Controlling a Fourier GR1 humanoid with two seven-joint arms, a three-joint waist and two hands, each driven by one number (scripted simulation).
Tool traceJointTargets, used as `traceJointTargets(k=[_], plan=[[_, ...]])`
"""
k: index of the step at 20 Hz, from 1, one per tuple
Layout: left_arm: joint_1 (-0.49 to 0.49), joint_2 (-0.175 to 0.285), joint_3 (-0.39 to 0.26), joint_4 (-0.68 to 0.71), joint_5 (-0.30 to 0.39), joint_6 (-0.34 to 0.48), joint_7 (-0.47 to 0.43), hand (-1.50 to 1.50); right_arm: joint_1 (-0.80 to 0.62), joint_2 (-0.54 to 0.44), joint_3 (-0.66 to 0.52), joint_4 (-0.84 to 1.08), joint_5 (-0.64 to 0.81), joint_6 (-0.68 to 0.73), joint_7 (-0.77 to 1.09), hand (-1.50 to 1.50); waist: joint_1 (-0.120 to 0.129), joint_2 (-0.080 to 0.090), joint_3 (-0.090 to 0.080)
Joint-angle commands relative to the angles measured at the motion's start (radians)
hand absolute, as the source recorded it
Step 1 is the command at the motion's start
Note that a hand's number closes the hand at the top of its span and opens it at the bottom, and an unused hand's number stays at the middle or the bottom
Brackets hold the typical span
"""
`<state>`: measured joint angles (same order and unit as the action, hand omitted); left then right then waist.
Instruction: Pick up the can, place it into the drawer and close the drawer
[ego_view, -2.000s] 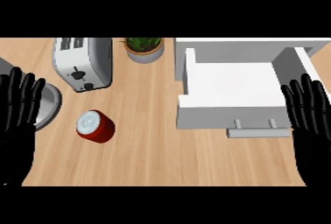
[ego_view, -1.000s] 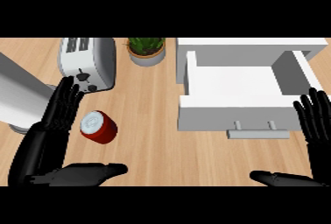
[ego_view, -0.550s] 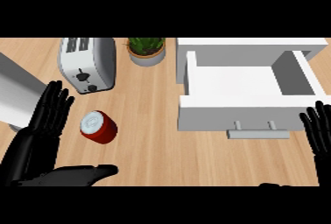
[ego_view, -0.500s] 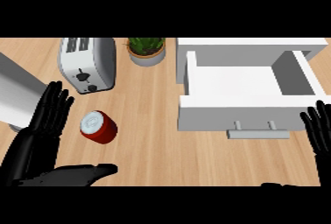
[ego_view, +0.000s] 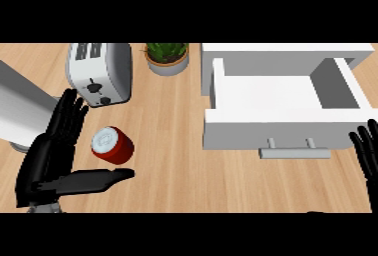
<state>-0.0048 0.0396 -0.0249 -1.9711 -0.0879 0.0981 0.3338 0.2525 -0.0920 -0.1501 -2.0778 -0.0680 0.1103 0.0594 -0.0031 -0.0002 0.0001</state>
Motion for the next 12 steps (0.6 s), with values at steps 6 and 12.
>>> traceJointTargets(k=[6, 12], plan=[[-0.03, -0.016, 0.039, 0.244, -0.003, -0.002, -0.211, -1.5, 0.003, 0.041, 0.013, 0.019, 0.051, 0.003, -0.03, -1.5, -0.001, 0.0, 0.0], [-0.004, -0.039, 0.008, 0.316, -0.028, 0.05, -0.268, -1.5, 0.01, 0.039, -0.012, -0.022, 0.019, 0.024, 0.017, -1.5, 0.0, 0.0, 0.0]])
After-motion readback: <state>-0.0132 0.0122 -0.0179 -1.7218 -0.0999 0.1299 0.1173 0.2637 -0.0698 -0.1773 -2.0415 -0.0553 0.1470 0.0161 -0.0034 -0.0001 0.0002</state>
